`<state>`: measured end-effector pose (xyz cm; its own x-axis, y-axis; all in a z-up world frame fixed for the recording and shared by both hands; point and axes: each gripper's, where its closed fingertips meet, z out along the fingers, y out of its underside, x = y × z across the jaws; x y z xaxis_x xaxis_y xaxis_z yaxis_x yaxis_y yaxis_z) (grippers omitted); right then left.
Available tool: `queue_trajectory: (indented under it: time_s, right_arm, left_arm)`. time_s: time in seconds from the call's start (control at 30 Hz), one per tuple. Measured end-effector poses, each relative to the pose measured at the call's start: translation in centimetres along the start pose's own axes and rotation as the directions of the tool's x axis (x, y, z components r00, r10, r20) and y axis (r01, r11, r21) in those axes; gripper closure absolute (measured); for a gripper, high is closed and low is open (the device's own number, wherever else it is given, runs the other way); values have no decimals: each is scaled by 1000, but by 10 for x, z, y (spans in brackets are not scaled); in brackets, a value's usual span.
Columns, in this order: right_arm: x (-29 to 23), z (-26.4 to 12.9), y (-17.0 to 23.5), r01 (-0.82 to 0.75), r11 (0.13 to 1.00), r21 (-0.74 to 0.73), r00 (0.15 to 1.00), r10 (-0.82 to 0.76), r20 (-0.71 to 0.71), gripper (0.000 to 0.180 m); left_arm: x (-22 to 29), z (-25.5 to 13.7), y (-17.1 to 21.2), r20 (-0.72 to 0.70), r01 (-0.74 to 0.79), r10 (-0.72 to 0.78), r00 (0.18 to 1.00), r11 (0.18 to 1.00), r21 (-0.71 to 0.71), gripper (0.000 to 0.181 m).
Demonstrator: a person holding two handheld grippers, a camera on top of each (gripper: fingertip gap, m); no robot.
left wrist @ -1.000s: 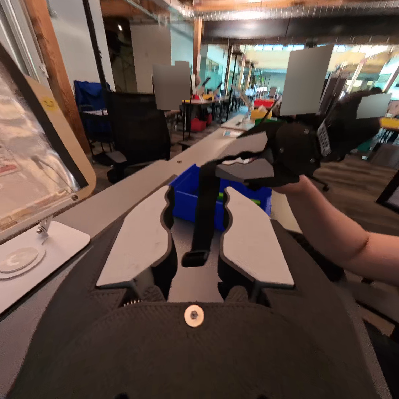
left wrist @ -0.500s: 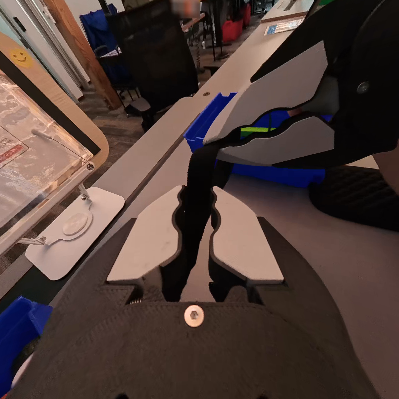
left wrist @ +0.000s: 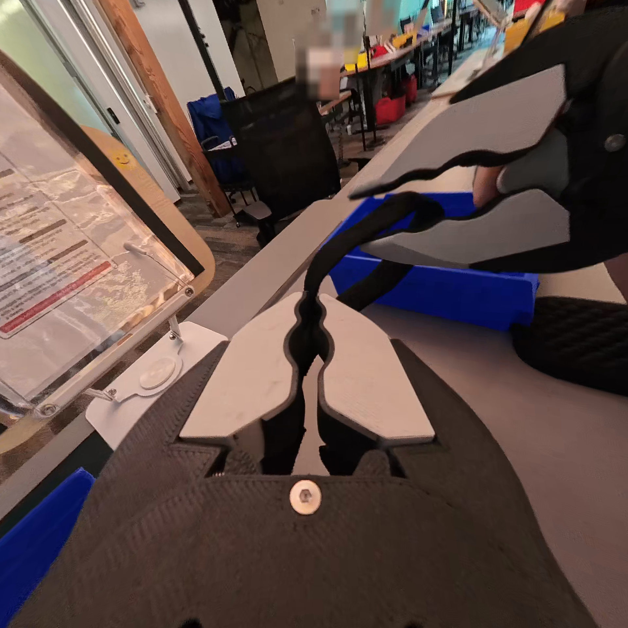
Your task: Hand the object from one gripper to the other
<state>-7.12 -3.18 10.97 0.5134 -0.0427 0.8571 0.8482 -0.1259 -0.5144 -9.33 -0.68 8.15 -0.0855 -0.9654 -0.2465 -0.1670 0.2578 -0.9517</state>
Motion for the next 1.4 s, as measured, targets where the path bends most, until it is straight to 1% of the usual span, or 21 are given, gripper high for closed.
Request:
queue_trajectory:
  time_s: [0.03, 0.13, 0.23, 0.33, 0.37, 0.43, 0.57, 0.63, 0.67, 0.7, 0.77, 0.87, 0.9, 0.93, 0.97, 1.03, 1.1, 1.13, 1.2, 1.3, 1.4]
  right_arm:
    - [6, -3, -4, -16, 1000, 26, 1000, 17, -25, 149]
    - [29, -17, -20, -100, 983, 157, 987, 118, -111, 139]
    - [58, -39, -33, -210, 918, 336, 942, 282, -180, 138]
    - [85, -59, -29, -313, 815, 487, 856, 464, -227, 139]
    - [89, -63, -27, -360, 765, 534, 822, 530, -206, 139]
    - [88, -62, -25, -466, 662, 587, 766, 634, -106, 138]
    - [55, -36, -36, -668, 533, 519, 690, 705, 163, 137]
    - [33, -23, -45, -761, 467, 451, 625, 715, 315, 138]
    - [21, -15, -46, -799, 450, 398, 589, 719, 369, 137]
    - [10, -8, -45, -826, 443, 349, 559, 723, 405, 133]
    - [-9, 3, -44, -844, 454, 285, 536, 712, 453, 131]
    - [-32, 8, -50, -860, 461, 218, 498, 664, 559, 133]
    - [-40, 7, -54, -868, 459, 190, 471, 639, 609, 139]
    - [-44, 3, -57, -870, 461, 173, 453, 612, 649, 158]
    - [-44, -1, -58, -870, 462, 175, 447, 585, 677, 173]
    - [-36, -4, -56, -878, 441, 187, 443, 599, 667, 174]
    - [-28, -4, -50, -859, 471, 199, 483, 616, 622, 174]
    - [-23, -3, -47, -847, 487, 213, 509, 627, 590, 174]
    - [-9, -3, -35, -817, 531, 225, 563, 649, 512, 175]
    - [14, -2, -6, -713, 674, 193, 694, 640, 331, 175]
    - [35, -2, 35, -580, 811, 72, 812, 569, 134, 174]
  left_arm:
    - [-5, -3, -3, 7, 33, -33, 999, 999, 26, 181]
    - [-22, -14, -15, 8, 170, -173, 985, 975, 146, 180]
    - [-37, -28, -27, -72, 360, -354, 933, 893, 270, 181]
    - [-48, -38, -32, -184, 520, -487, 854, 786, 334, 180]
    - [-52, -40, -33, -209, 556, -516, 831, 755, 348, 179]
    - [-58, -44, -34, -251, 611, -558, 791, 696, 377, 179]
    - [-52, -44, -40, -392, 716, -599, 698, 580, 389, 179]
    - [-44, -44, -46, -490, 769, -593, 638, 520, 372, 180]
    - [-39, -44, -49, -535, 795, -591, 604, 493, 353, 180]
    - [-35, -43, -51, -576, 818, -587, 569, 473, 326, 180]
    - [-25, -42, -54, -640, 850, -575, 510, 451, 272, 179]
    - [-14, -41, -59, -686, 858, -547, 481, 453, 241, 181]
    - [-10, -41, -61, -697, 855, -534, 478, 466, 229, 180]
    - [-5, -42, -63, -711, 850, -517, 476, 478, 222, 180]
    - [-1, -45, -66, -735, 847, -492, 467, 489, 211, 180]
    - [7, -53, -74, -789, 849, -438, 430, 494, 188, 180]
    - [9, -54, -76, -784, 831, -428, 450, 522, 192, 179]
    - [7, -53, -75, -764, 816, -429, 482, 537, 214, 175]
    - [-2, -52, -74, -694, 777, -438, 571, 562, 284, 160]
    - [-25, -55, -69, -522, 673, -452, 723, 630, 387, 141]
    - [-49, -65, -65, -297, 512, -418, 859, 722, 464, 135]
